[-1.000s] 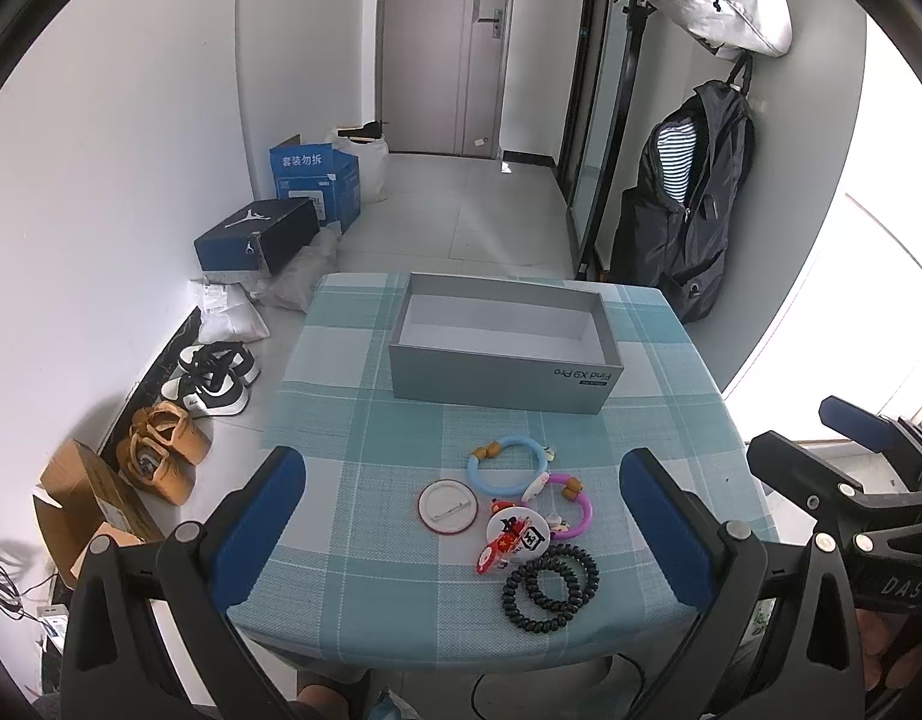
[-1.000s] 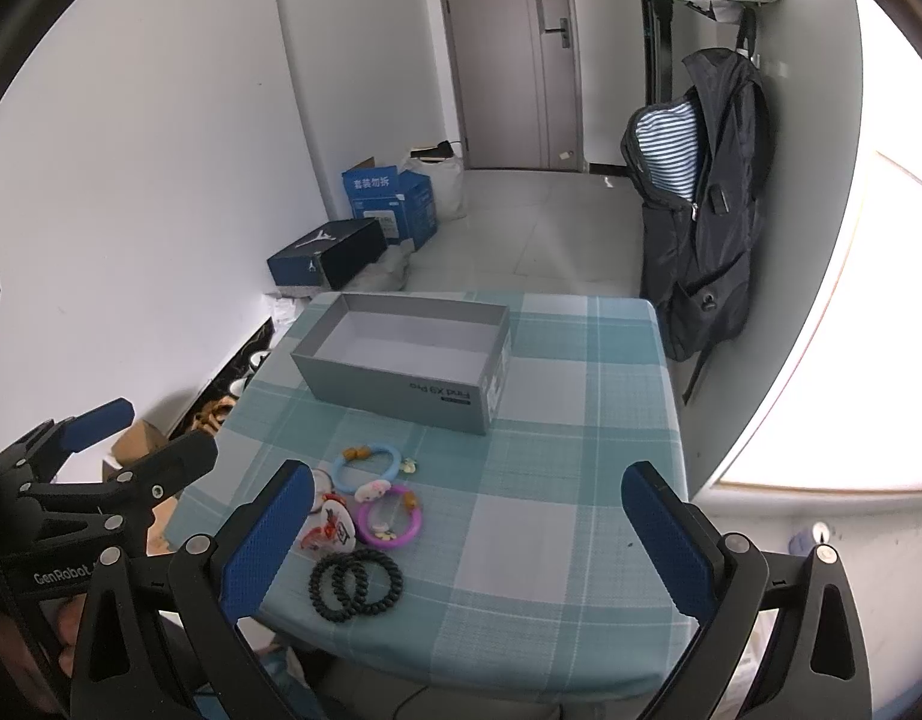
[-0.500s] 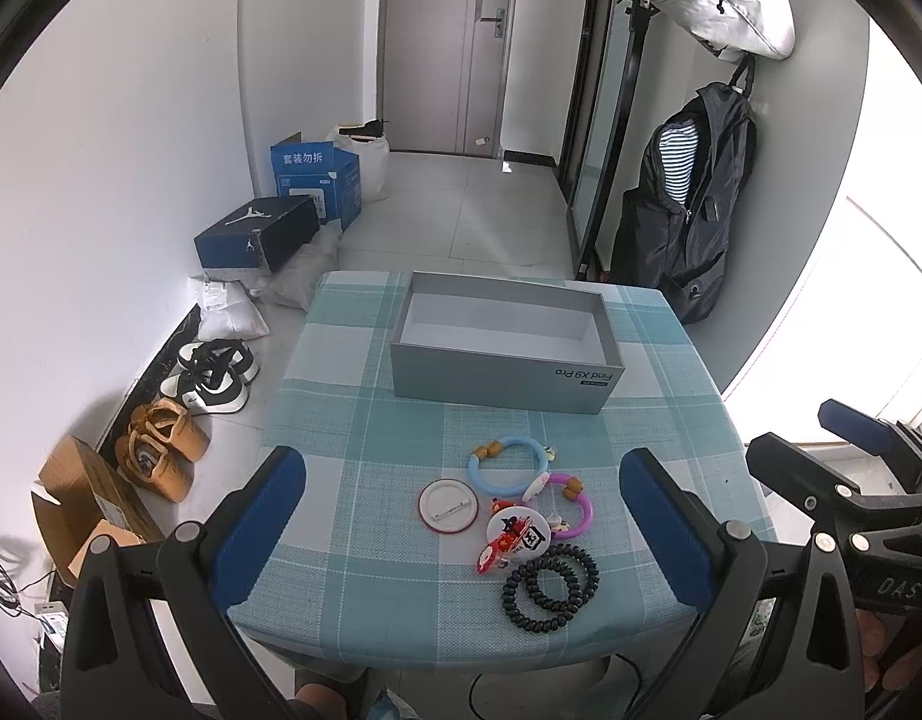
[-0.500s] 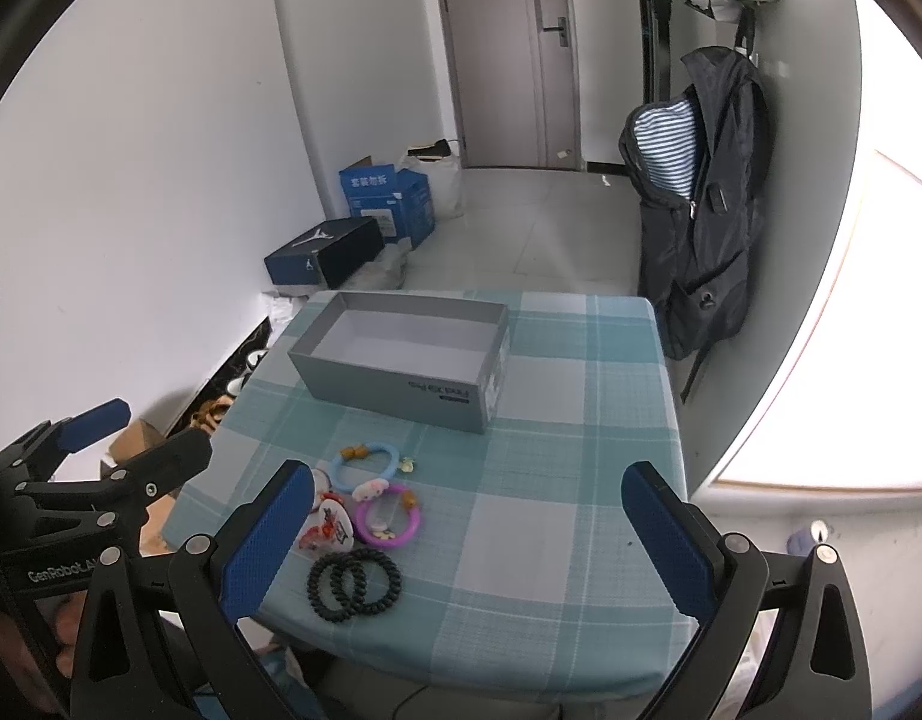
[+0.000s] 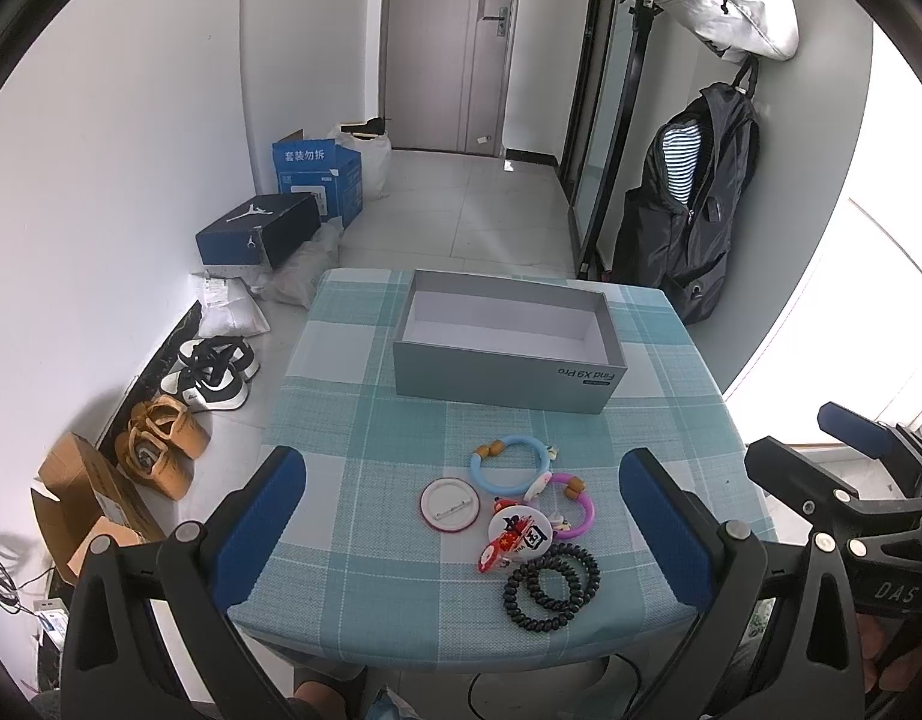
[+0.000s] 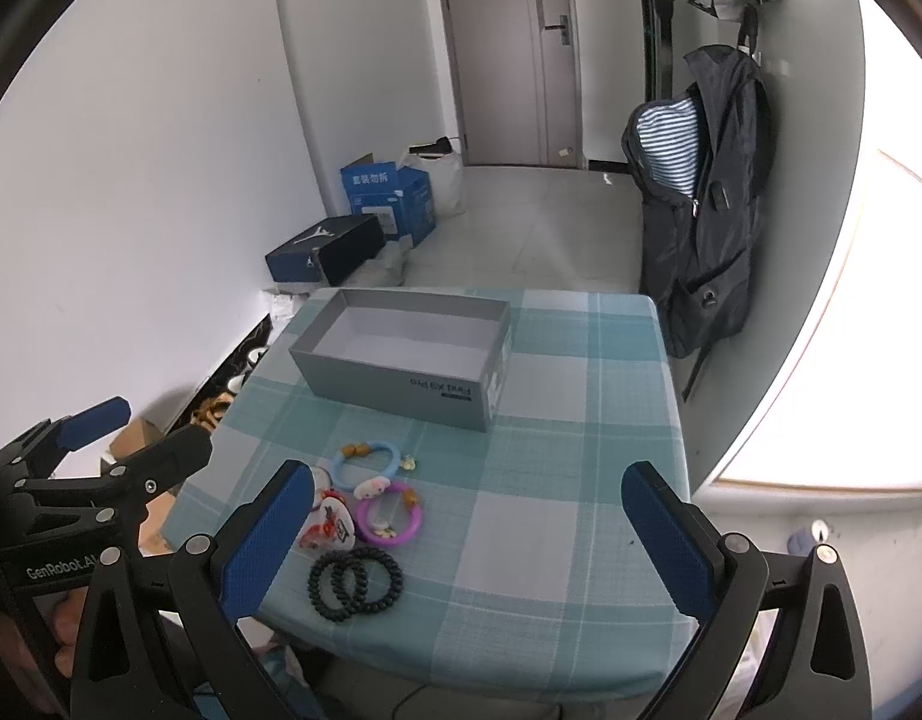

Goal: Organize jewelry

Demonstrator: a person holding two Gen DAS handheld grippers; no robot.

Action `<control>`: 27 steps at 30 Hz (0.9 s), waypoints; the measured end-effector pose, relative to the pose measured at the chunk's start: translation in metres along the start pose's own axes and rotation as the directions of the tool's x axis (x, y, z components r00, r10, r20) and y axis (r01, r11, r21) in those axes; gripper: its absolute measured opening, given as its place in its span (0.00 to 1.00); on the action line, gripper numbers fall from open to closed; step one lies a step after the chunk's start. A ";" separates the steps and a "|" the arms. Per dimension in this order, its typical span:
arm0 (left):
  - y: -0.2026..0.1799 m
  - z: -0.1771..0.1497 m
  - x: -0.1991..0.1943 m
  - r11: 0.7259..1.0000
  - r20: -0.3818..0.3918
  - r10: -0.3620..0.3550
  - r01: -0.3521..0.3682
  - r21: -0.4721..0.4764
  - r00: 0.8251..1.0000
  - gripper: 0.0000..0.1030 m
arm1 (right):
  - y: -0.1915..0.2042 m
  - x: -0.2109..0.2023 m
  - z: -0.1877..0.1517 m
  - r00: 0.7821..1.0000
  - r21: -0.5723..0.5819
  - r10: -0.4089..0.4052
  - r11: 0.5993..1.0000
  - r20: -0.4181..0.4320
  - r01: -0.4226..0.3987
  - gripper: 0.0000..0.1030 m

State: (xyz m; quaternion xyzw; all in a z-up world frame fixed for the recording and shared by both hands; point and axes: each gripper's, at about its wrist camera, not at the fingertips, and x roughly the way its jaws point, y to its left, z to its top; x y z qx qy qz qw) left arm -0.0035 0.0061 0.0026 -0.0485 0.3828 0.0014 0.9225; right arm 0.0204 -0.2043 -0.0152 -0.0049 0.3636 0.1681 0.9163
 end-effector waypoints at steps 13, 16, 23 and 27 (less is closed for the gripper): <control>0.003 -0.001 0.000 1.000 0.003 -0.006 0.006 -0.010 1.000 0.99 | 0.002 0.002 -0.002 1.000 -0.003 0.002 1.000 -0.001 -0.002 1.00; 0.004 -0.001 0.000 1.000 0.000 -0.009 0.009 -0.013 1.000 0.99 | 0.004 0.002 -0.003 1.000 -0.007 0.004 1.000 0.000 -0.004 1.00; 0.008 -0.001 0.002 1.000 -0.011 -0.009 0.009 -0.022 1.000 0.99 | 0.007 0.005 -0.004 1.000 -0.011 0.004 1.000 -0.011 -0.004 1.00; 0.015 -0.002 0.006 0.999 -0.028 -0.013 0.012 -0.040 1.000 0.99 | 0.008 0.013 -0.005 0.999 -0.005 0.003 1.000 -0.035 -0.004 1.00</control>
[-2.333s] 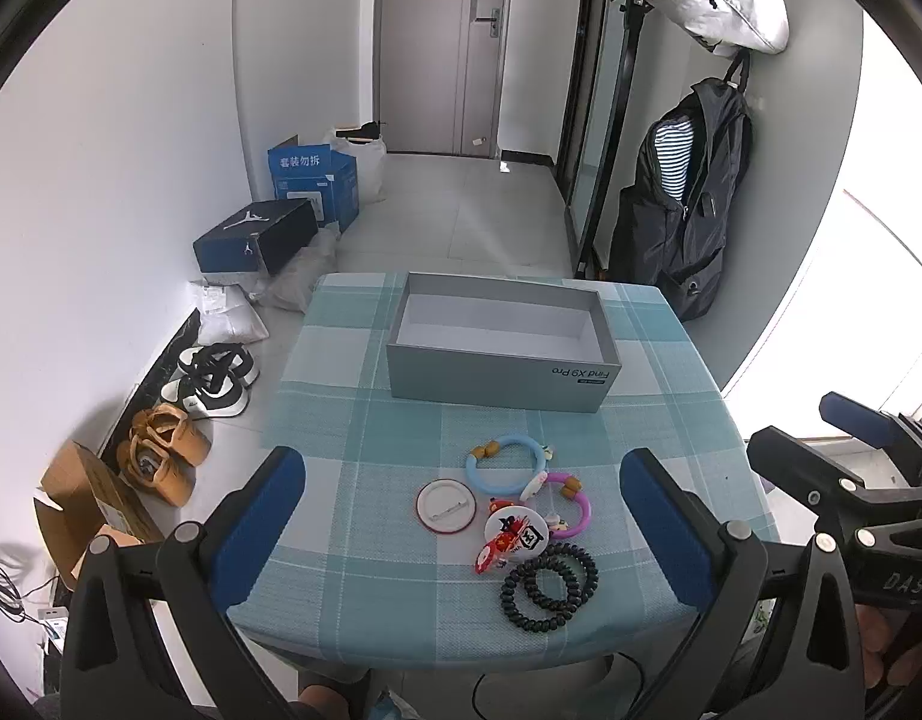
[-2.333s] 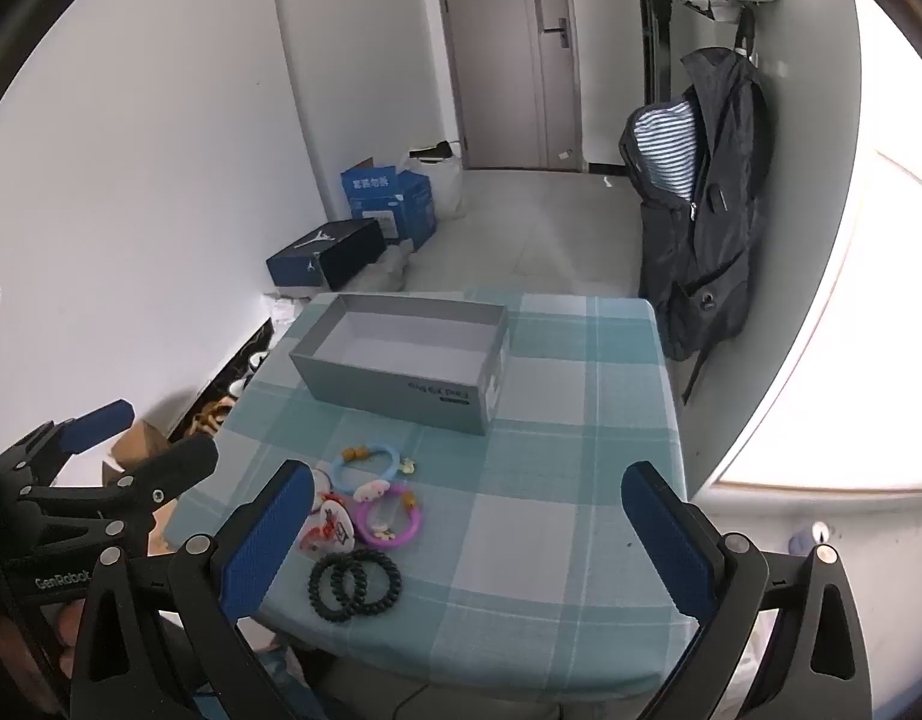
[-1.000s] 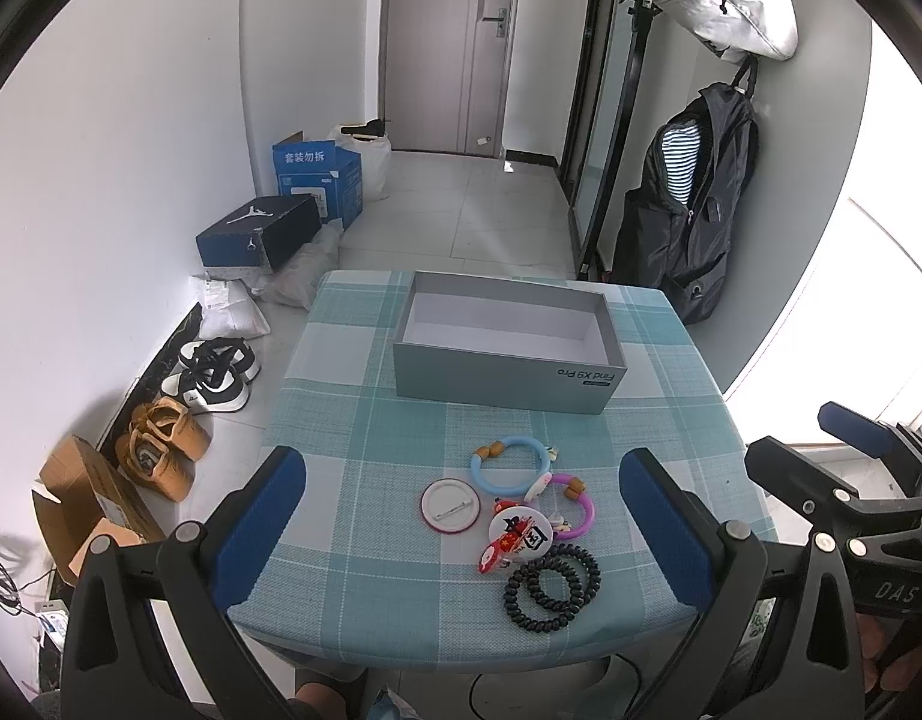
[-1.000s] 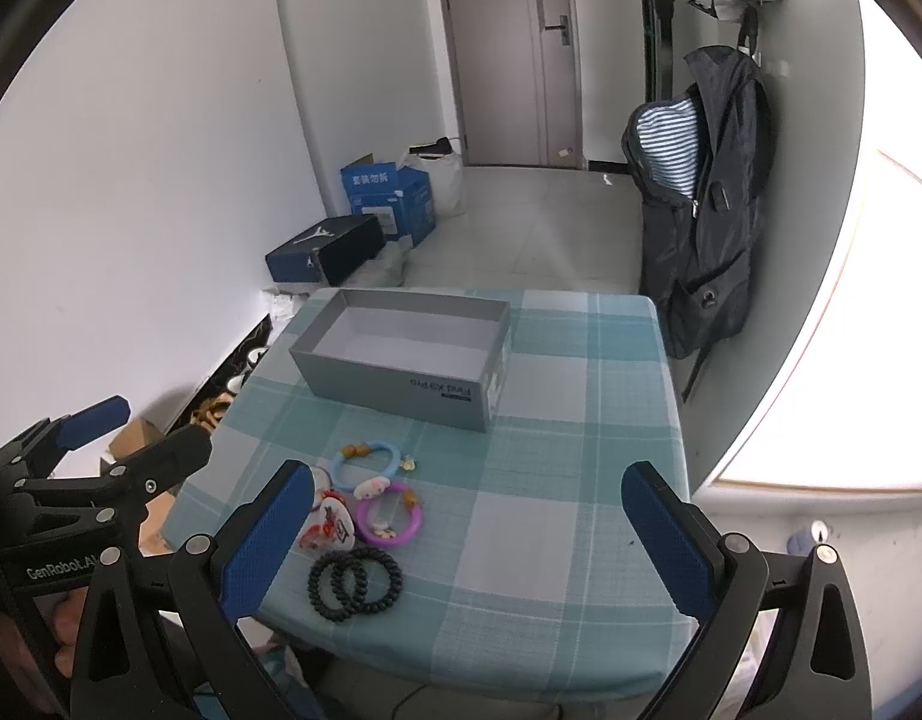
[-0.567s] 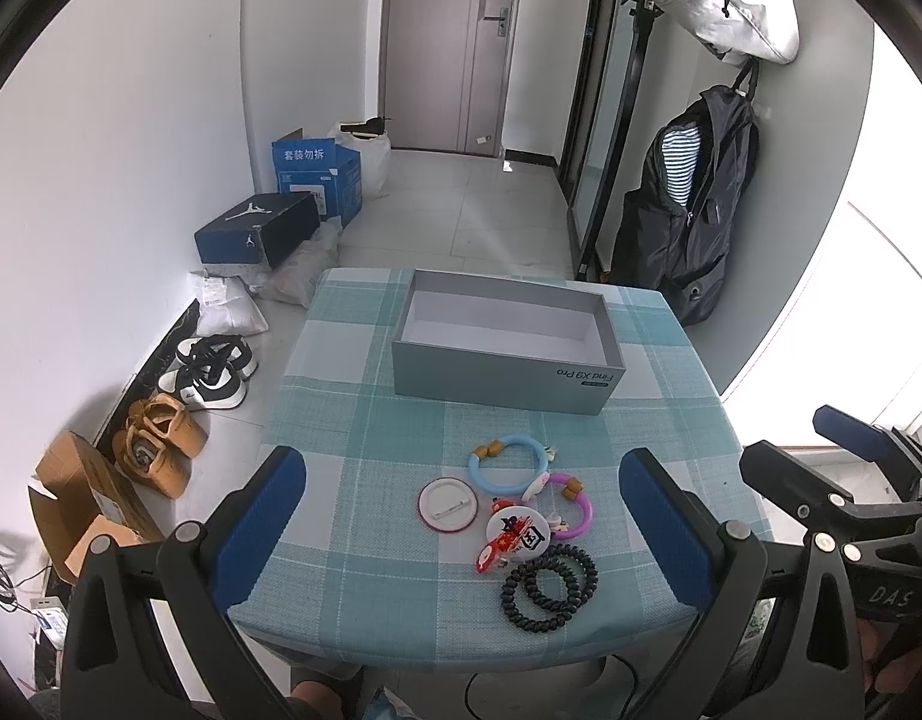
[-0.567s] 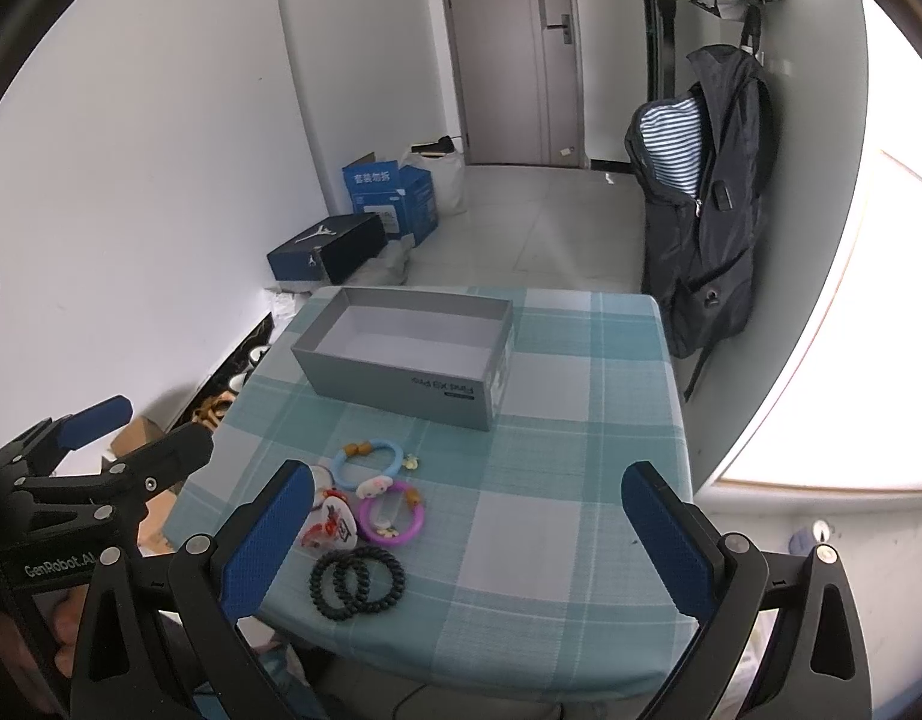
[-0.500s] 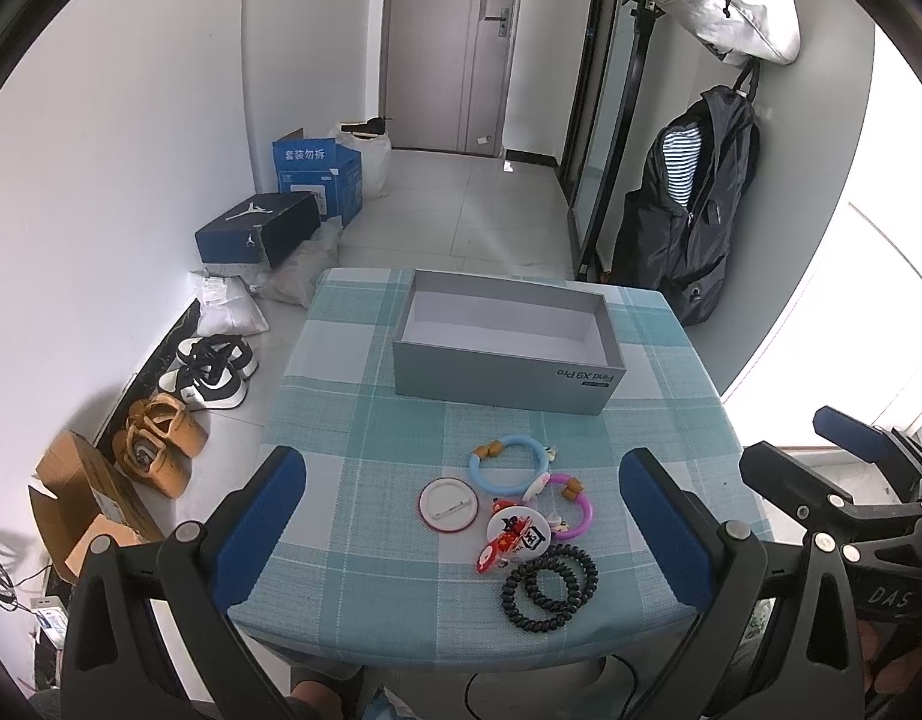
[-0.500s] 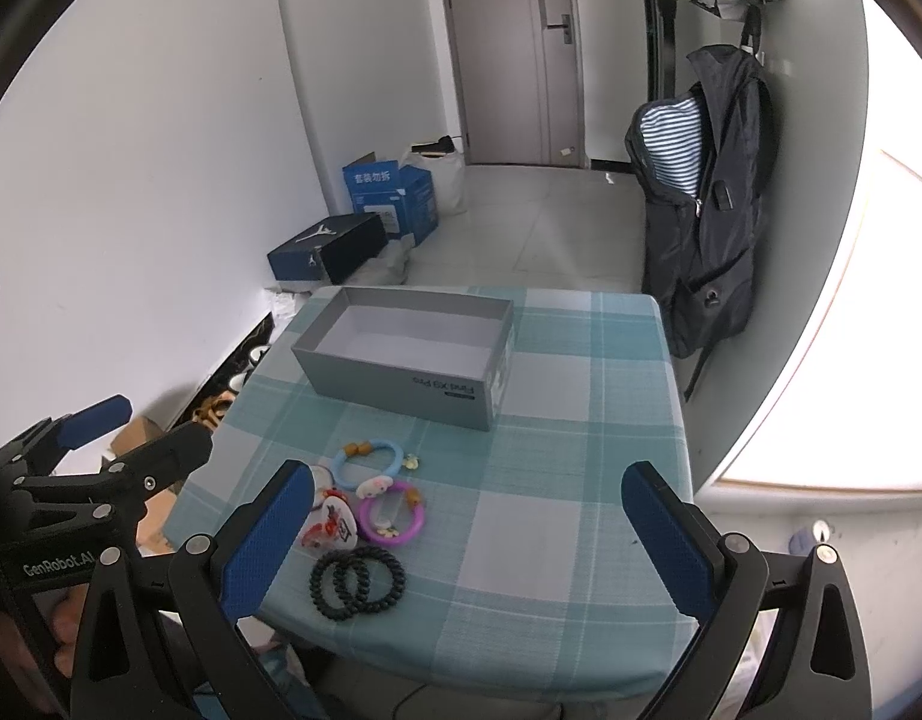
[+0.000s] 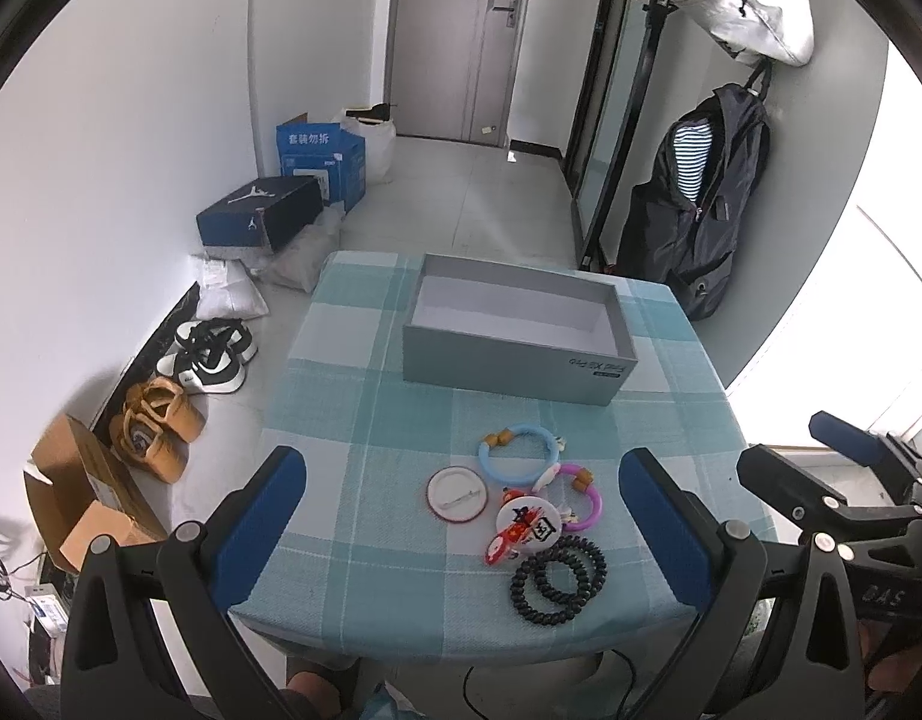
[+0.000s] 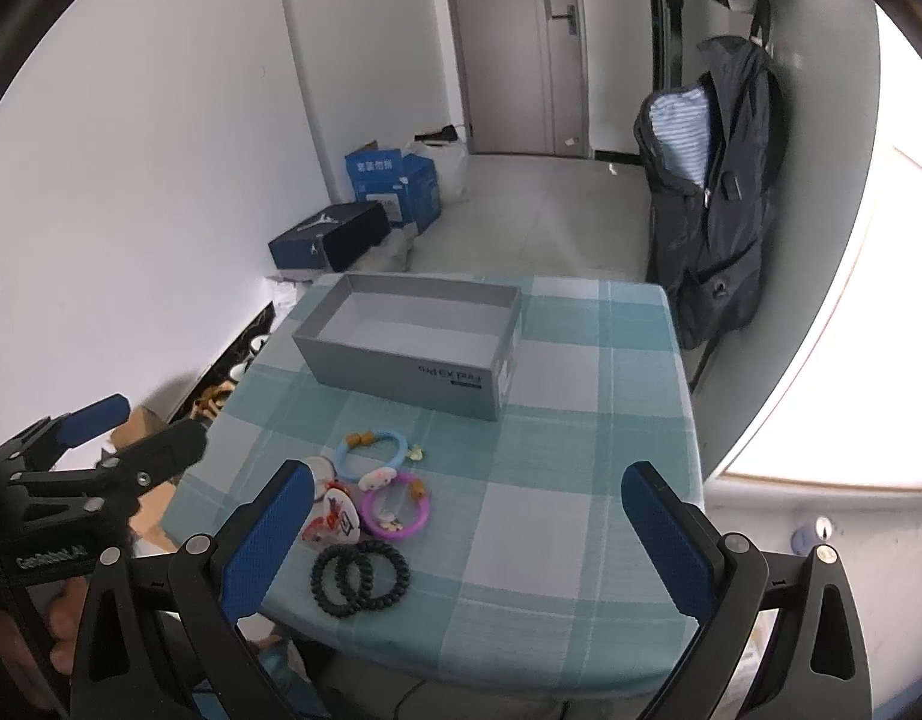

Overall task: Organize jewelry
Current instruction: 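Lower the right gripper onto the blue beaded bracelet and close it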

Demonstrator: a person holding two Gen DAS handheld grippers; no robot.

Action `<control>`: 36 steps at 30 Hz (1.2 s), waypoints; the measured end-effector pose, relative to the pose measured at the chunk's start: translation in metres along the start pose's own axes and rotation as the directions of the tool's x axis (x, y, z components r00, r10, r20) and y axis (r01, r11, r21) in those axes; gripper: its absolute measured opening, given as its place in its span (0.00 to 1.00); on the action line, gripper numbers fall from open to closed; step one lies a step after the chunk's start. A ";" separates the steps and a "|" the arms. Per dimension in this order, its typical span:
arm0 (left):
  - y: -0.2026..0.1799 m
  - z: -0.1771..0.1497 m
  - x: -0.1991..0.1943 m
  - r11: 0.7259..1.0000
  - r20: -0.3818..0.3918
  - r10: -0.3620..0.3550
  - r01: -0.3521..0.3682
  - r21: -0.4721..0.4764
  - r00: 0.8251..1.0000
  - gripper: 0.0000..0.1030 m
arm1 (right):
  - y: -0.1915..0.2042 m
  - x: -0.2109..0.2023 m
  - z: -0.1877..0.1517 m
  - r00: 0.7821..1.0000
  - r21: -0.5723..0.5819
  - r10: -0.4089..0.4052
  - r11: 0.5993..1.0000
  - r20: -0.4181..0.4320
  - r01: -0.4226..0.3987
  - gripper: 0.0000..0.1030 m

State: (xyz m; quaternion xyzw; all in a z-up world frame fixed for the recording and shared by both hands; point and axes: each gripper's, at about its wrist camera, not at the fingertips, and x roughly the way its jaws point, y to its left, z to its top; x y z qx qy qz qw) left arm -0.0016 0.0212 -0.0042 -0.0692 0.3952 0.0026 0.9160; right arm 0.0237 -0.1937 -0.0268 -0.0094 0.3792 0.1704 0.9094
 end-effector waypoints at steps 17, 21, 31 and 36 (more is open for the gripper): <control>0.067 -0.006 0.025 0.991 -0.106 0.014 -0.028 -0.130 0.994 0.99 | 0.026 0.085 0.000 0.960 0.081 0.143 0.989 -0.242 -0.127 0.82; 0.072 -0.003 0.031 0.991 -0.118 0.015 -0.030 -0.131 0.993 0.99 | 0.032 0.105 0.009 0.952 0.096 0.153 0.987 -0.267 -0.131 0.76; 0.081 -0.004 0.048 0.994 -0.176 0.010 -0.029 -0.105 0.984 0.99 | 0.036 0.155 0.011 0.906 0.148 0.161 0.983 -0.392 -0.111 0.48; 0.084 -0.006 0.053 0.995 -0.206 0.008 -0.029 -0.100 0.978 0.99 | 0.042 0.162 0.010 0.896 0.120 0.130 0.989 -0.425 -0.087 0.19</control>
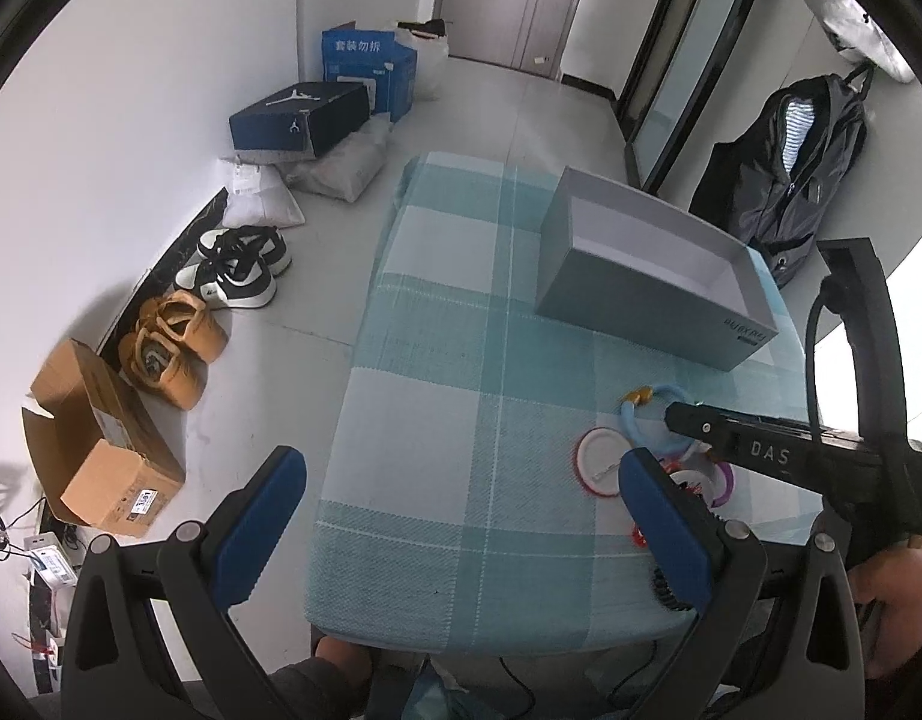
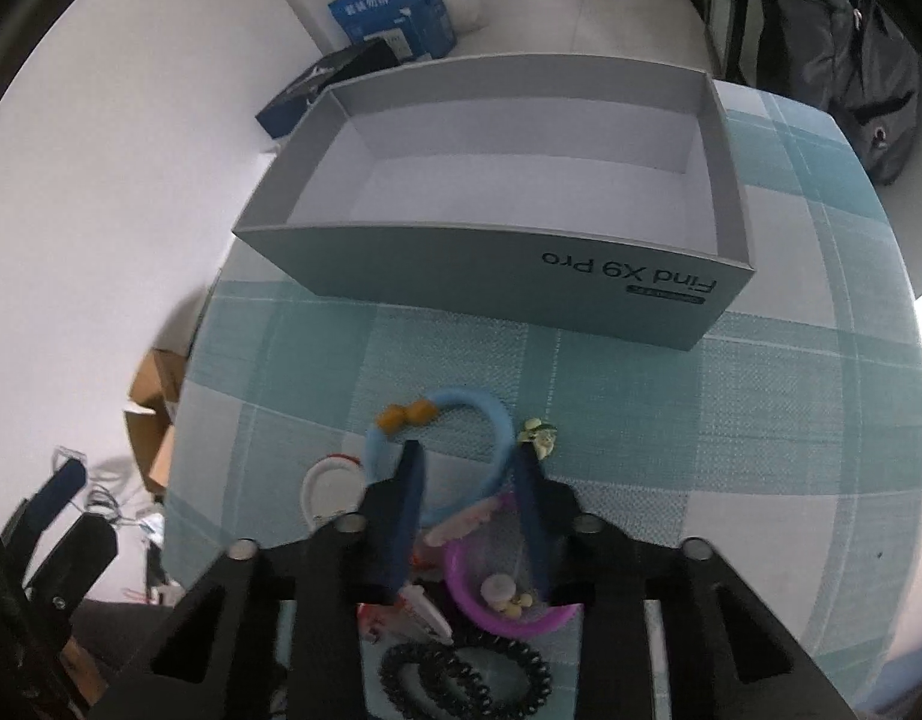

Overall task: Organize jewelry
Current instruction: 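Lower the right gripper onto the blue beaded bracelet and close it, then grasp the black coil hair tie with the left gripper while the right holds the blue bracelet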

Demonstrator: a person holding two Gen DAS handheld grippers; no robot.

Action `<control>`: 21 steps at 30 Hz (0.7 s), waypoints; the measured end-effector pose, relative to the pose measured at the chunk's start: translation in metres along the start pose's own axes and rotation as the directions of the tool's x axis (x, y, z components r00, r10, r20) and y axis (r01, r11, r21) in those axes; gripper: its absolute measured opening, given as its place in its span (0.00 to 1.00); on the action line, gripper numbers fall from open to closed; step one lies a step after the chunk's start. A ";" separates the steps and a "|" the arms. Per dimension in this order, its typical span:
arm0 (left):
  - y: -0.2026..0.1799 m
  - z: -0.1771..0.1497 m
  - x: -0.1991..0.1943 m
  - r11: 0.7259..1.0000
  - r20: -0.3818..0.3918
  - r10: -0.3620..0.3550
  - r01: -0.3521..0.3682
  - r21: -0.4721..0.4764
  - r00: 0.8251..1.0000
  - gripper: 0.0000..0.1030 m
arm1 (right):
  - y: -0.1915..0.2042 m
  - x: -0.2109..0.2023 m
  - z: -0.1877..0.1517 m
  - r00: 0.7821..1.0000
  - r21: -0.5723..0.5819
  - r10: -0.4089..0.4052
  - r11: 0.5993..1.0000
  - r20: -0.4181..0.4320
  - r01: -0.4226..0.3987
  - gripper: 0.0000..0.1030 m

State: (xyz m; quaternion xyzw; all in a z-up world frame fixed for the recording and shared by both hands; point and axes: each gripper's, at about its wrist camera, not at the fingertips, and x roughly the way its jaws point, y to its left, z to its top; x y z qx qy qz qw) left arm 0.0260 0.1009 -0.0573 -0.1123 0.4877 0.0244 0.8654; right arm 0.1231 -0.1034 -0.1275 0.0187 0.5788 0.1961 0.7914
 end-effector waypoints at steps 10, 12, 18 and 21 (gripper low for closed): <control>-0.003 -0.001 0.003 1.000 -0.014 -0.004 0.004 0.011 1.000 0.99 | -0.003 -0.010 0.002 0.999 -0.006 0.013 1.000 0.046 -0.012 0.07; -0.005 -0.002 0.004 1.000 -0.017 -0.009 0.009 0.013 1.000 0.99 | -0.005 -0.014 0.002 0.998 0.002 0.031 1.000 0.061 -0.031 0.07; -0.017 -0.006 0.010 0.988 -0.063 -0.149 0.151 0.016 0.987 0.99 | -0.021 -0.042 0.005 0.987 0.036 0.071 0.996 0.142 -0.077 0.07; -0.033 -0.010 0.016 0.971 -0.105 -0.234 0.238 0.026 0.967 0.99 | -0.030 -0.055 0.004 0.980 0.056 0.083 0.994 0.181 -0.095 0.07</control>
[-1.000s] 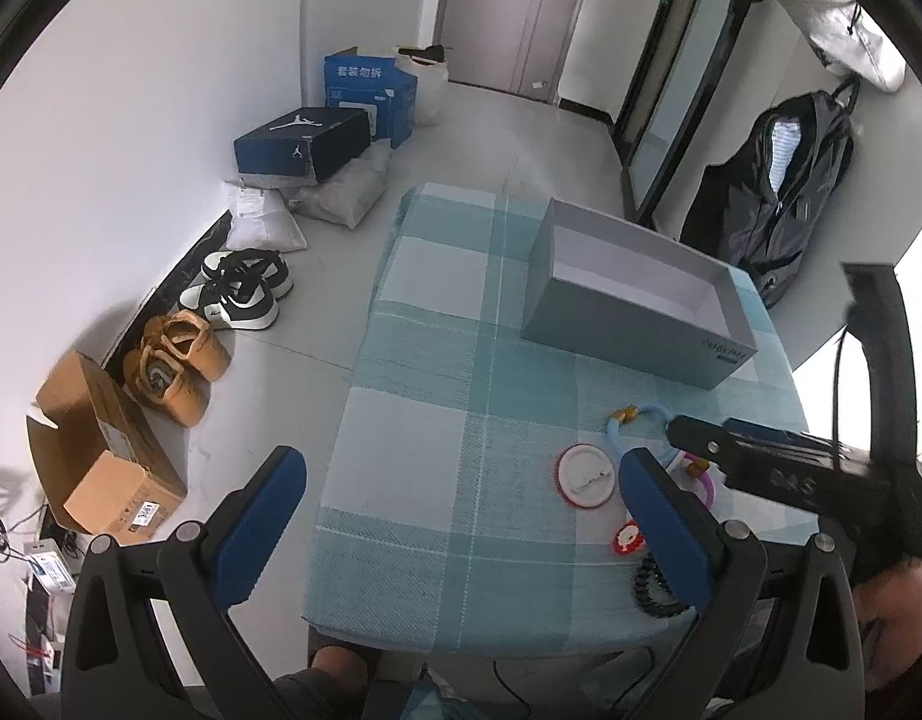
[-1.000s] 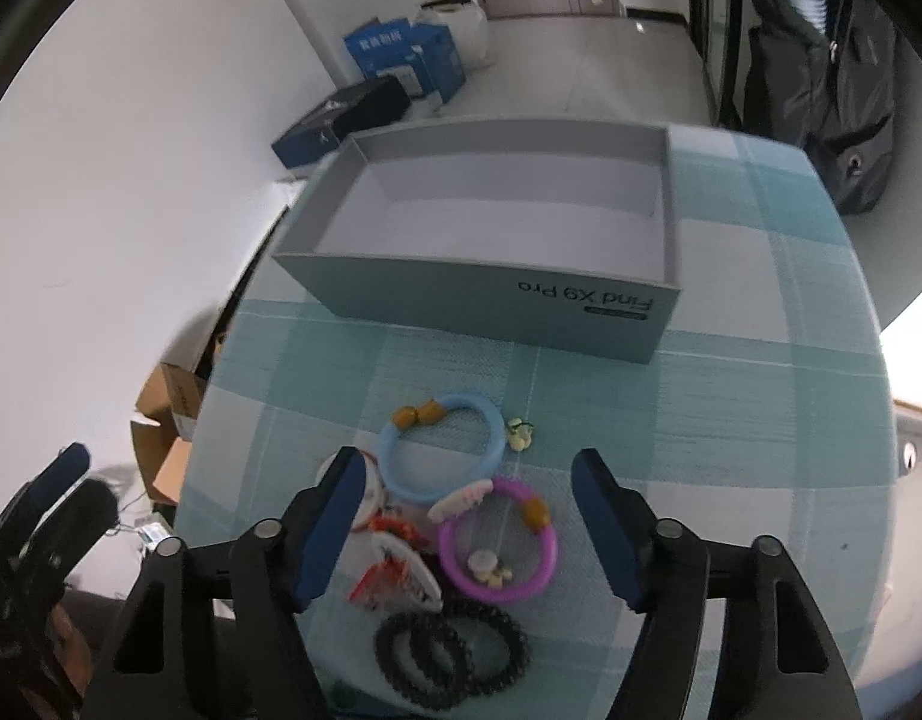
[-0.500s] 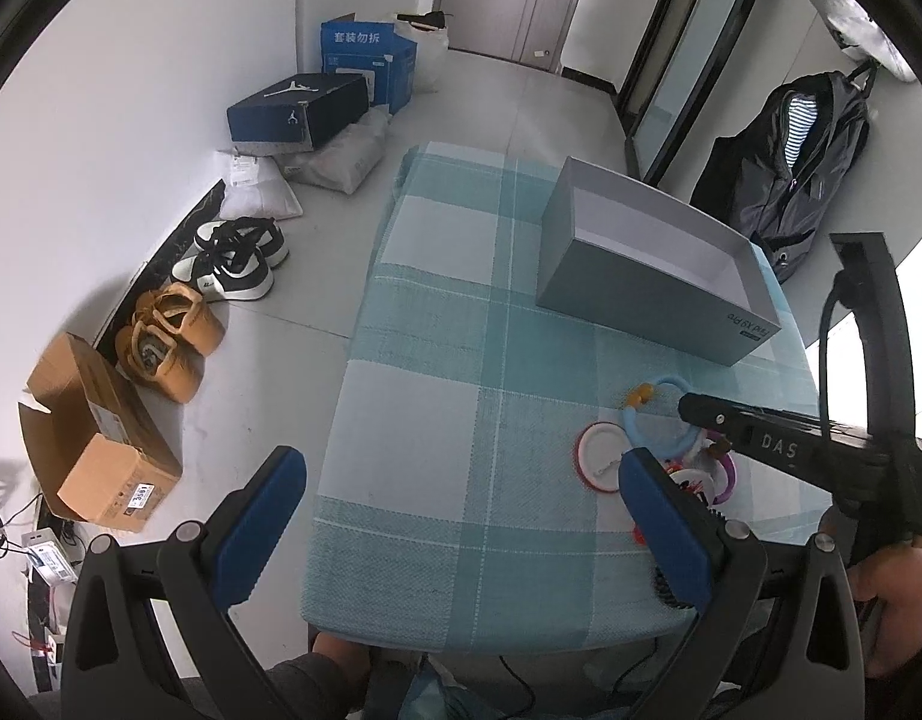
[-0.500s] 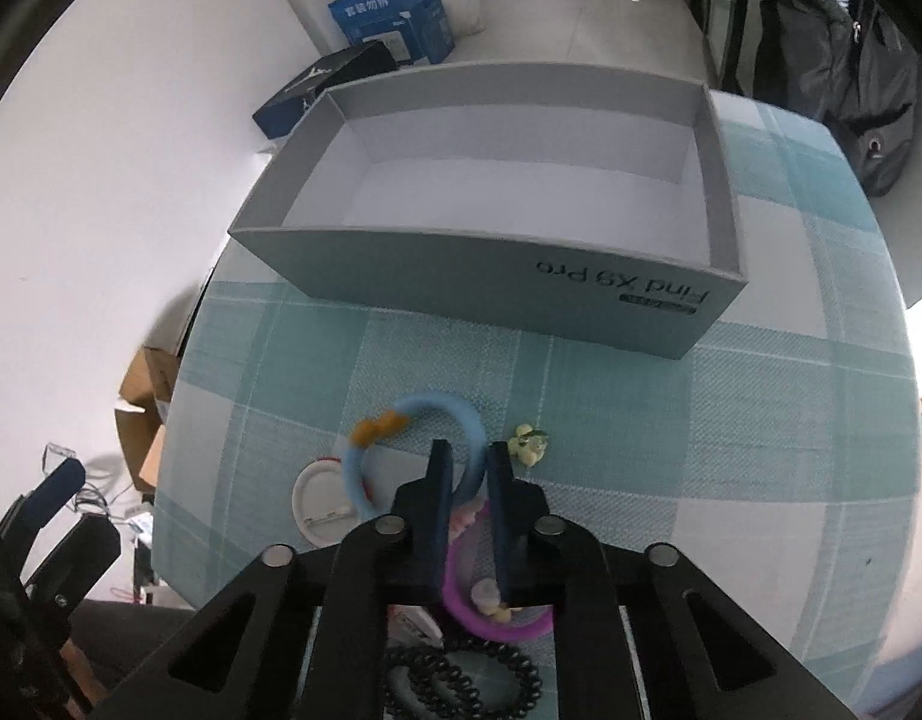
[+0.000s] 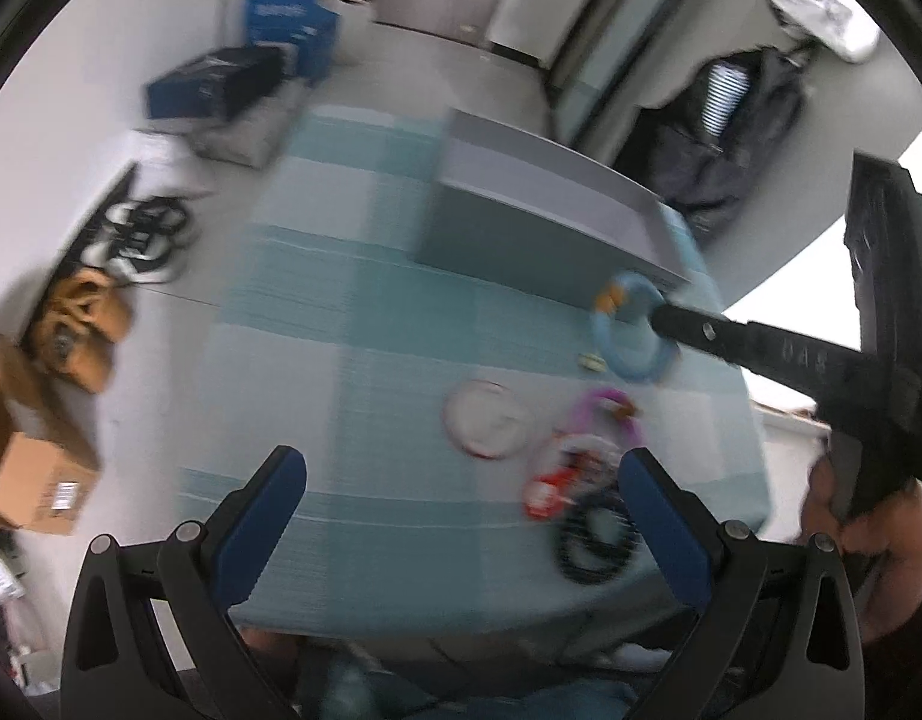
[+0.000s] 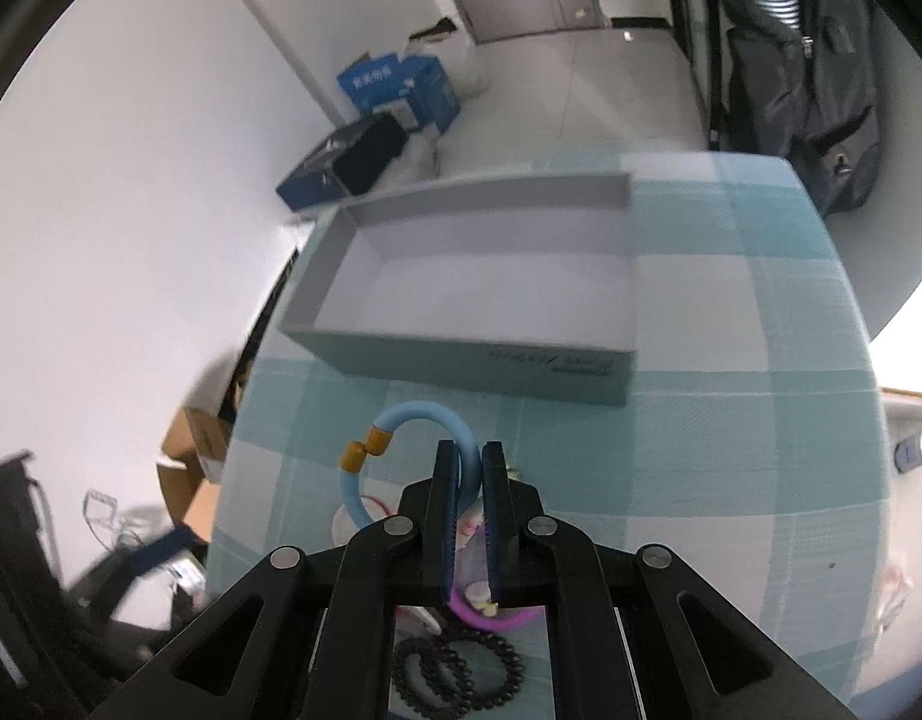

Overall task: Organize jewelry
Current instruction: 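Grasp the black coil hair tie with the left gripper while the right holds the blue bracelet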

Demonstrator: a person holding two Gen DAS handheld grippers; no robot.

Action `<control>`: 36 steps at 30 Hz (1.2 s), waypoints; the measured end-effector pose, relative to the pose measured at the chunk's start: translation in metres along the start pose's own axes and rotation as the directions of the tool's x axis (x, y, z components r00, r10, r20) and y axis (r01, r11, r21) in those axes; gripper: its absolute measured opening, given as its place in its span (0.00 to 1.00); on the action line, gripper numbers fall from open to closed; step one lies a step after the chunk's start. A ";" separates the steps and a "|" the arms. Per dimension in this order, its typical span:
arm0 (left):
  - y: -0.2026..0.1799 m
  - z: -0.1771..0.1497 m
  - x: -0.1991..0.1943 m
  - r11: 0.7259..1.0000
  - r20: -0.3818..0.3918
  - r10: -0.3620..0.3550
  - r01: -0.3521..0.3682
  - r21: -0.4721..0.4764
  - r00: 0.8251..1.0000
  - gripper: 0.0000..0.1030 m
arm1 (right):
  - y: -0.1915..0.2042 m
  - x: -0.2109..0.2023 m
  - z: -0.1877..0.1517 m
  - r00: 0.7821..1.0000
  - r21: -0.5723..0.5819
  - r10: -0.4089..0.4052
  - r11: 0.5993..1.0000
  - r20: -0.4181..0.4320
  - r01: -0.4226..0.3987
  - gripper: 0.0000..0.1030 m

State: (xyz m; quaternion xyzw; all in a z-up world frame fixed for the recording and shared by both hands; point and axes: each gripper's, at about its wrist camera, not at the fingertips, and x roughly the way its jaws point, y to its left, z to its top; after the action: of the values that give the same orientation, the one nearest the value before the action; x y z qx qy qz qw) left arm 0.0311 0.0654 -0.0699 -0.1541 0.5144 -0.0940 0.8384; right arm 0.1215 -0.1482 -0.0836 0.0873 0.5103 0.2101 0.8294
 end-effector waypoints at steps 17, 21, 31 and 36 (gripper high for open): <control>-0.052 -0.035 0.032 0.989 -0.175 -0.001 0.026 0.144 0.985 0.98 | -0.038 -0.041 -0.015 0.998 0.062 0.038 0.997 0.051 -0.041 0.07; -0.057 -0.036 0.036 0.983 -0.153 0.073 -0.045 0.180 0.986 0.98 | -0.038 -0.047 -0.016 0.997 0.065 0.043 0.997 0.067 -0.048 0.07; -0.054 -0.037 0.036 0.973 -0.145 0.145 -0.115 0.200 0.979 0.67 | -0.052 -0.060 -0.020 0.994 0.087 0.066 0.993 0.090 -0.074 0.07; -0.058 -0.036 0.035 0.977 -0.150 0.118 -0.088 0.193 0.982 0.42 | -0.054 -0.064 -0.021 0.992 0.093 0.073 0.992 0.100 -0.082 0.07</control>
State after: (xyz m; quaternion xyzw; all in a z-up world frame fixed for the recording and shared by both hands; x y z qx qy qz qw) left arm 0.0151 -0.0059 -0.0932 -0.0402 0.5767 -0.1099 0.8085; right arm 0.0918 -0.2264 -0.0607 0.1571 0.4753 0.2129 0.8391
